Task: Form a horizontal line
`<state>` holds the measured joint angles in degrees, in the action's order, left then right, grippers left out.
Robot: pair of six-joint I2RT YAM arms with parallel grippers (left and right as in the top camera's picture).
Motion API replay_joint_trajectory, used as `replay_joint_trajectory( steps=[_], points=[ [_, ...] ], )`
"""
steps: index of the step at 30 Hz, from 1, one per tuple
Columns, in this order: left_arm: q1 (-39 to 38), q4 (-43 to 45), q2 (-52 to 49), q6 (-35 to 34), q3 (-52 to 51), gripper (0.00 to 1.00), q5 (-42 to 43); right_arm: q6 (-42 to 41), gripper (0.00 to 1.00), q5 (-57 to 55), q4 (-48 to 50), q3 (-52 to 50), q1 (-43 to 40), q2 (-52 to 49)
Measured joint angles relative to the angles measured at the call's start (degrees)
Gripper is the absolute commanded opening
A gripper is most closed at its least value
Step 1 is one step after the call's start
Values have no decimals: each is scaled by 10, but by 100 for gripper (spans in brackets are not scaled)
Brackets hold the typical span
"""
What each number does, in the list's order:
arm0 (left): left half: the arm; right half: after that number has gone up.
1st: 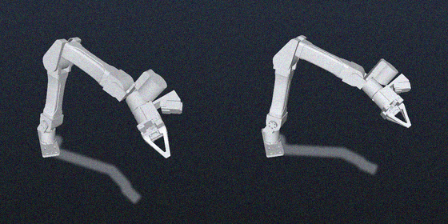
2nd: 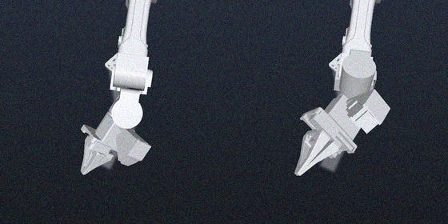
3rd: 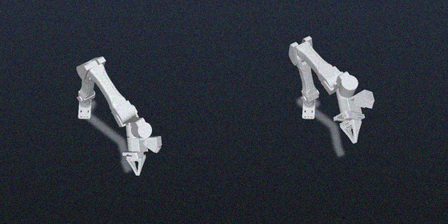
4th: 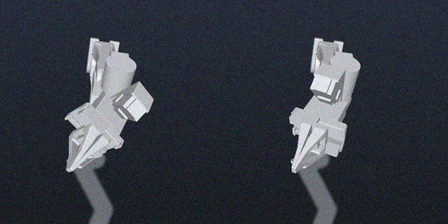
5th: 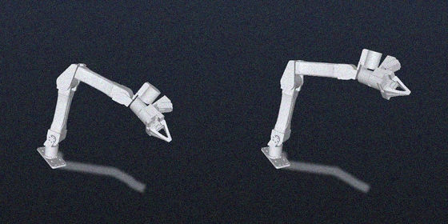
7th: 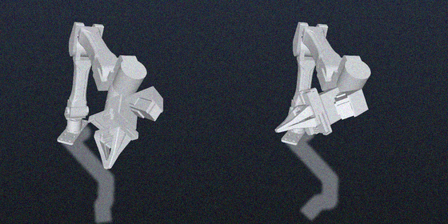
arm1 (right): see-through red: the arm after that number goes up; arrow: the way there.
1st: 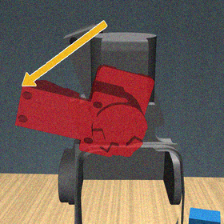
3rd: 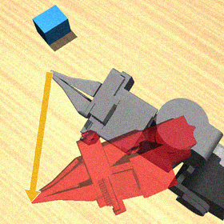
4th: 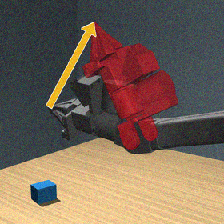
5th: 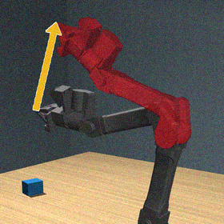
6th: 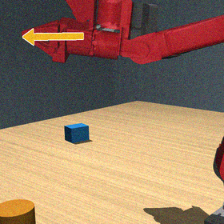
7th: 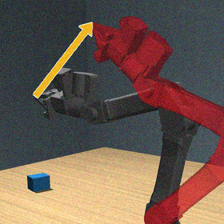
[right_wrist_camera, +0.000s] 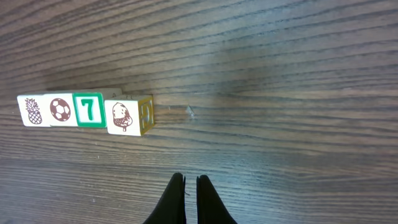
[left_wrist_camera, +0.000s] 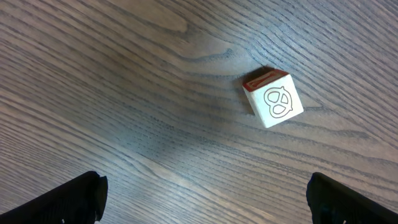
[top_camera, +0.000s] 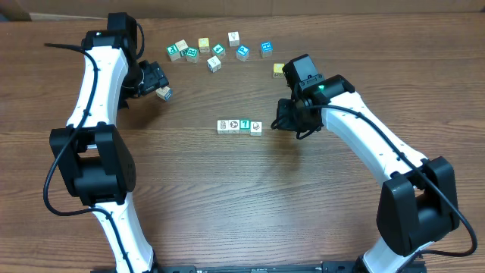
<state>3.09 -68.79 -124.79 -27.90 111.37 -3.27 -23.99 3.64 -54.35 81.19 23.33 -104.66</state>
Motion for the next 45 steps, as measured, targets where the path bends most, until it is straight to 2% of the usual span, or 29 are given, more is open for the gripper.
replay_joint_trajectory(
  steps=[15,16,22,45],
  points=[
    [0,0,0,0,0,100,0,0,6,0,20,0,0,0],
    [0,0,0,0,0,100,0,0,8,1,20,0,0,0],
    [0,0,0,0,0,100,0,0,10,2,20,0,0,0],
    [0,0,0,0,0,100,0,0,11,-6,46,0,0,0]
  ],
)
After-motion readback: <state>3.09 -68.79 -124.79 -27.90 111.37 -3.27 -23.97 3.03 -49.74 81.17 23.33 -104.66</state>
